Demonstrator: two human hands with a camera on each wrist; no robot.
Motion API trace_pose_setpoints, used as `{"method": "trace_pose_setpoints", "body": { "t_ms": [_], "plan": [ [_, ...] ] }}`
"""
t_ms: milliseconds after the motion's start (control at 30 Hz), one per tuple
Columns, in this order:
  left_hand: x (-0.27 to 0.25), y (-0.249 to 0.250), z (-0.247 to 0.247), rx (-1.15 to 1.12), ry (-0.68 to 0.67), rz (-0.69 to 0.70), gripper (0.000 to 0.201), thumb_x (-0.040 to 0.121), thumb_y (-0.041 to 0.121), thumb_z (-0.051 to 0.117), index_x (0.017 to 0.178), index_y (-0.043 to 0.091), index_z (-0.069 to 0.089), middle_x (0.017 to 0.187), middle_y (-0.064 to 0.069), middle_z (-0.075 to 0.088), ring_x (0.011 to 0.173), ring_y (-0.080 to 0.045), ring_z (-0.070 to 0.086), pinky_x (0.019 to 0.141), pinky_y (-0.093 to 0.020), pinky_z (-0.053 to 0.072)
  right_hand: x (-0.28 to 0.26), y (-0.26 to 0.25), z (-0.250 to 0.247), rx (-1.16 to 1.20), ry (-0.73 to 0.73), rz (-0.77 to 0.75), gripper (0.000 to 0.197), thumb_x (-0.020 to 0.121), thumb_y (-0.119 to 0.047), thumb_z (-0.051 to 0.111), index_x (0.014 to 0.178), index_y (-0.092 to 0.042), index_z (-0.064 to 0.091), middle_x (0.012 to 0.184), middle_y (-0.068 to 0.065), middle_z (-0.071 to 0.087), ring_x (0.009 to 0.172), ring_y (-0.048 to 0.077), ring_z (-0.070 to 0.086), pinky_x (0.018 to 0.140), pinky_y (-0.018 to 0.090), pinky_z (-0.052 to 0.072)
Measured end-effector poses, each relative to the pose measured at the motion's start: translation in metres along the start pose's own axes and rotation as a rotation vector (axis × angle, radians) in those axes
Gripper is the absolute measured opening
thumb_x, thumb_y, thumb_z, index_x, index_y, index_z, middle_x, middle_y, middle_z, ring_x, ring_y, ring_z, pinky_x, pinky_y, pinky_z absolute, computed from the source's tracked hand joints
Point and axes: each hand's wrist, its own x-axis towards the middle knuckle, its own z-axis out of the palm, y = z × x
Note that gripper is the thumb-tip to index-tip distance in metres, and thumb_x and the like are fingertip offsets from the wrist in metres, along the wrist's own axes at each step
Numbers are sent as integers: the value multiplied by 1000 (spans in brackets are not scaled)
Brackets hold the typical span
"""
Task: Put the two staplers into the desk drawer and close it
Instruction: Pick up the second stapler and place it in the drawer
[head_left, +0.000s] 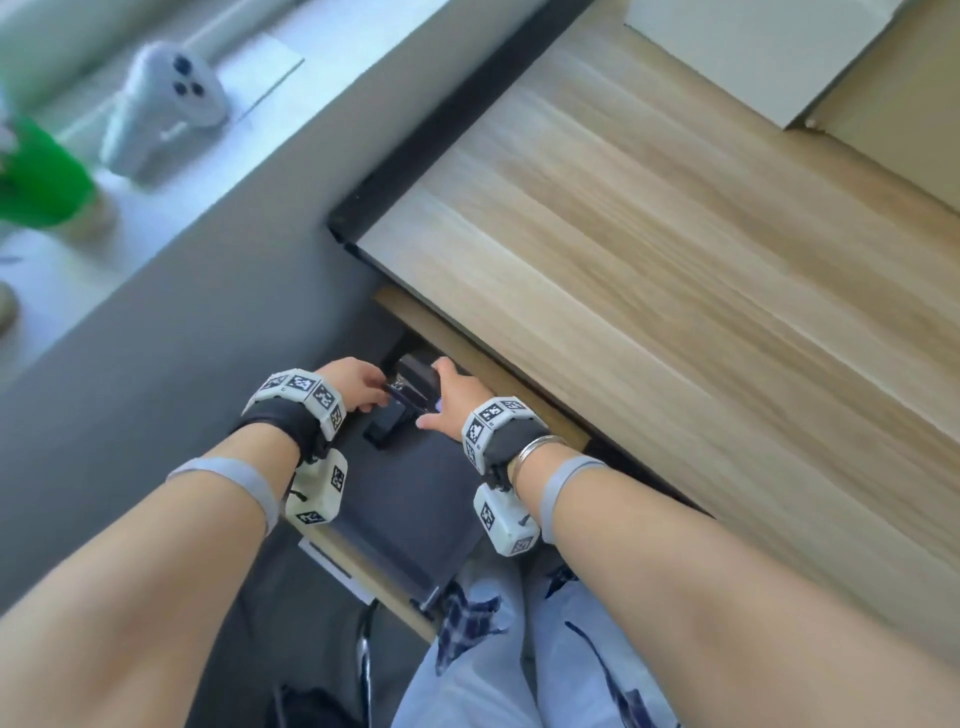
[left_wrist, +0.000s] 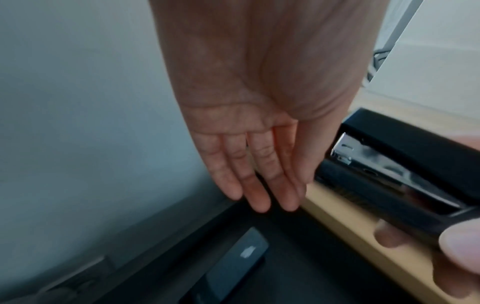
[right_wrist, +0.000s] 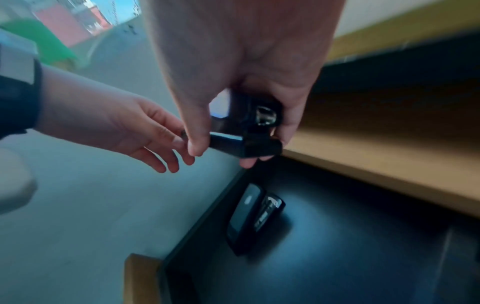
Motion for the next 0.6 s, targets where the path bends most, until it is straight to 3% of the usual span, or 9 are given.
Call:
{"method": "trace_pose_setpoints", "body": {
  "t_ms": [100,167,267,367,467,600],
  "plan": [
    [17,-27,20,-3,-10,-48,25,84,16,58,106,15,68,106,-17,74,77,-20,62,62,-20,45,21,16,30,6,-25,140,54,90,-17,55,137,-12,29,91,12,61,79,29,58,71,32,44],
    [28,-43,35,7,-17,-74,27,85,16,56,110,15,66,109,-14,73,76,-20,63,66,-20,44,30,29,43,35,-23,245,50,92,-15,49,136,-11,28,76,7,52,70,27,53,63,30,40],
    [41,-61,57,57,-49,-87,31,89,16,53,118,13,63,117,-11,69,96,-27,67,87,-26,48,43,46,58,116,-29,385,51,95,-23,43,141,-13,23,94,11,56,77,26,51,69,30,39],
    [55,-75,75,106,5,-87,39,90,15,52,128,13,56,130,-9,61,124,-26,54,104,-28,40,58,57,76,168,-22,470,52,95,-20,43,142,-13,22,109,14,57,87,28,53,75,32,40],
    [70,-81,85,85,69,-83,51,89,14,52,139,14,44,138,-15,49,127,-29,49,107,-30,37,71,65,89,206,-17,548,49,94,-15,47,138,-9,26,129,18,55,111,34,58,88,37,43],
    [87,-84,96,60,88,-48,55,89,11,52,142,15,38,138,-17,46,124,-32,50,106,-33,38,89,73,98,336,1,680,53,92,-18,55,136,-5,28,134,17,53,122,33,54,99,37,41]
  ]
}}
